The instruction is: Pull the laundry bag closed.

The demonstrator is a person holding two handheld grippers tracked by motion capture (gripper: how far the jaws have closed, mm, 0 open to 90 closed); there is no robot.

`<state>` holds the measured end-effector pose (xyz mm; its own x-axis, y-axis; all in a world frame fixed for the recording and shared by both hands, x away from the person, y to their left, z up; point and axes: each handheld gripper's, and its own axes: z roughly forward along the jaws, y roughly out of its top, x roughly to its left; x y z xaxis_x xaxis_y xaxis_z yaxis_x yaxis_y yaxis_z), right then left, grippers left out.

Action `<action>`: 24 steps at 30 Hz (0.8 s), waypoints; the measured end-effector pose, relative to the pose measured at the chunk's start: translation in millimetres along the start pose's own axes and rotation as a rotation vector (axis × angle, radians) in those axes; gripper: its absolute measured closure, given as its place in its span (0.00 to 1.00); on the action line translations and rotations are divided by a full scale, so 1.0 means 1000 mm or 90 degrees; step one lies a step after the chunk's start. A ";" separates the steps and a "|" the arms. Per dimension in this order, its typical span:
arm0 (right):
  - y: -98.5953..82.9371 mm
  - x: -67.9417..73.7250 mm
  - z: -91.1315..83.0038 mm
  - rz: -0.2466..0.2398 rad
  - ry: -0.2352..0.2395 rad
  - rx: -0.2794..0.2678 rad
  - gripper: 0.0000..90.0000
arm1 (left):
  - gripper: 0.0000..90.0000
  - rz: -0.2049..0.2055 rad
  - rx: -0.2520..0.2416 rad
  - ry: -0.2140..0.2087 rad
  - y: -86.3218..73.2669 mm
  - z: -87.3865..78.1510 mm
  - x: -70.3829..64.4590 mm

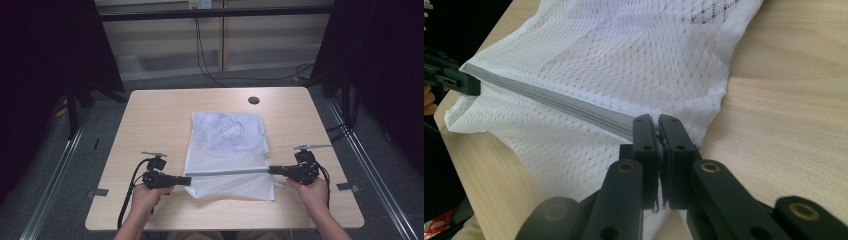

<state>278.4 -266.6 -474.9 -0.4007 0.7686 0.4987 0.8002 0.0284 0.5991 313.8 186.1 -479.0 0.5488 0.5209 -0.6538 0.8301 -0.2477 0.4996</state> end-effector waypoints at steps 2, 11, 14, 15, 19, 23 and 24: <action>0.000 0.000 0.000 -0.001 -0.001 0.001 0.96 | 0.98 0.000 0.000 0.002 0.000 0.000 0.000; -0.001 0.000 -0.001 -0.003 -0.009 0.004 0.96 | 0.98 0.004 -0.002 -0.001 0.000 0.001 0.000; -0.001 0.002 -0.001 -0.011 -0.012 0.004 0.95 | 0.95 0.014 -0.006 -0.002 0.000 0.000 -0.001; -0.002 0.003 -0.001 -0.014 -0.015 0.006 0.95 | 0.92 0.022 0.006 0.003 0.001 -0.001 -0.002; -0.003 0.002 -0.006 -0.026 -0.038 -0.005 0.86 | 0.75 0.015 0.005 0.014 0.001 -0.001 -0.003; -0.003 0.001 -0.011 -0.027 -0.051 -0.009 0.68 | 0.58 0.054 0.014 0.047 0.003 -0.001 -0.005; -0.003 0.000 -0.013 -0.031 -0.056 -0.011 0.63 | 0.54 0.062 0.016 0.053 0.004 -0.001 -0.005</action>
<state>270.1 -274.6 -469.0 -0.3975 0.8196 0.4127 0.7725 0.0561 0.6325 314.1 183.2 -472.9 0.6175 0.5588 -0.5536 0.7763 -0.3197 0.5433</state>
